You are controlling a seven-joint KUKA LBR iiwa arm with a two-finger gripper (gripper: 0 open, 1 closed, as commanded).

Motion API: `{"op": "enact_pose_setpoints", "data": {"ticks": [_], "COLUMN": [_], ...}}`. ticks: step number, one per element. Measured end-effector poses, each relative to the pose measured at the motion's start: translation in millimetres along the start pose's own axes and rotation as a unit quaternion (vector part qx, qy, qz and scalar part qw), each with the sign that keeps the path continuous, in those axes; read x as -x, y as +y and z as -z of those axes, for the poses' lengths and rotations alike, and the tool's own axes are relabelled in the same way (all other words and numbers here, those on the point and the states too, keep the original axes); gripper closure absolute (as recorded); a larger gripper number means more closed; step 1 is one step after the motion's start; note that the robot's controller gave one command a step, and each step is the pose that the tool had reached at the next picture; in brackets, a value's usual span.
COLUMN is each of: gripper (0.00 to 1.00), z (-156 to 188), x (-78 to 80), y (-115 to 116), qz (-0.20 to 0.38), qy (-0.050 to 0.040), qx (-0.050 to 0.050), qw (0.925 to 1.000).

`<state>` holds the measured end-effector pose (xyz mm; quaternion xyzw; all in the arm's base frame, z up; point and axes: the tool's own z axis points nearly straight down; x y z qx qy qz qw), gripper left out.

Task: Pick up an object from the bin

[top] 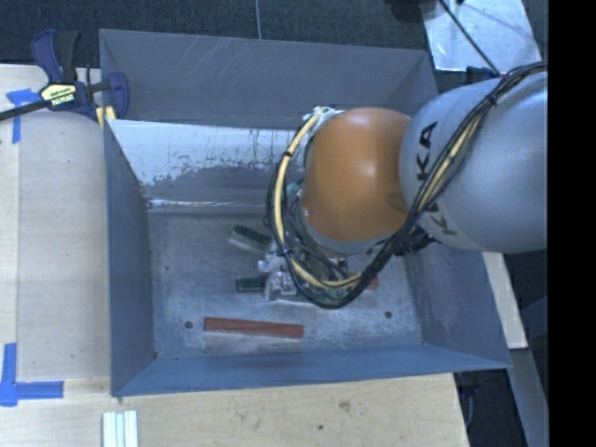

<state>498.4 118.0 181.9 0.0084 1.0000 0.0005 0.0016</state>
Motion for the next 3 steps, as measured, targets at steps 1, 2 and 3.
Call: {"op": "enact_pose_setpoints", "data": {"ticks": [1, 2, 3], "gripper": [1.00, 1.00, 1.00], "z": [11.5, 6.3, 72.2], "x": [18.4, 18.1, 29.7], "y": [6.1, 3.8, -2.9], "qz": [0.045, 0.047, 0.008], "qy": [-0.0092, 0.0086, 0.0019], "qx": [0.002, -0.001, 0.000], "qw": [0.9989, 0.9988, 1.0000]}}
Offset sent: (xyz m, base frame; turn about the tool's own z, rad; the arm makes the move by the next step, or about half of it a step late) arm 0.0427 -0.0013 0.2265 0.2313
